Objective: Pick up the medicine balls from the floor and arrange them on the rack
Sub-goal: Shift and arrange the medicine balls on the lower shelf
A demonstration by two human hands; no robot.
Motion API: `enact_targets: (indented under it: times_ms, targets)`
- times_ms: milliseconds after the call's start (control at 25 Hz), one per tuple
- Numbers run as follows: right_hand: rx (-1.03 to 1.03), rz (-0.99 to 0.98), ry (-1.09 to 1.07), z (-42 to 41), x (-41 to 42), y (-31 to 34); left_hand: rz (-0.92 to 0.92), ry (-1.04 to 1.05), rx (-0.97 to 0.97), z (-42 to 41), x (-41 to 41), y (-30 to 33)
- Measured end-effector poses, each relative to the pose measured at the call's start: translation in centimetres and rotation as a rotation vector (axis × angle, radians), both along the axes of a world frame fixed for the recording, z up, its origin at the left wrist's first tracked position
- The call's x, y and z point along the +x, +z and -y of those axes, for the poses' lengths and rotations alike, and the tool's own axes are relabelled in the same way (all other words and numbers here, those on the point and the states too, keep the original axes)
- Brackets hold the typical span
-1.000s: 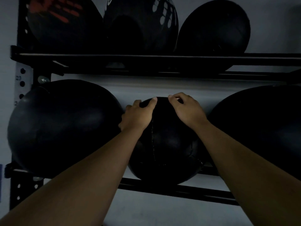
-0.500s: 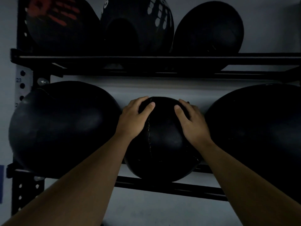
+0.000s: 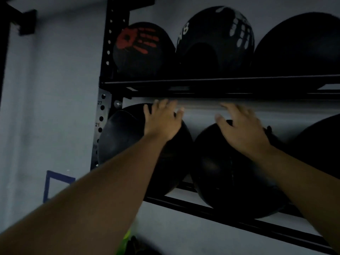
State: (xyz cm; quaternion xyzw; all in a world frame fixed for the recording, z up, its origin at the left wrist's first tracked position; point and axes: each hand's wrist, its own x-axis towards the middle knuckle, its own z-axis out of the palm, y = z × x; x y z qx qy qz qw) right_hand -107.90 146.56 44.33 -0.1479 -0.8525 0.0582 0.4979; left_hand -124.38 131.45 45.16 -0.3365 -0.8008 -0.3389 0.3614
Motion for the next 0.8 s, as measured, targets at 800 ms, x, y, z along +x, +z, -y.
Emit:
enact_targets:
  times_ms: [800]
  targets:
    - [-0.364,0.117,-0.016,11.7,-17.9,0.5,0.579,-0.515,0.411,13.3,-18.1,-4.7]
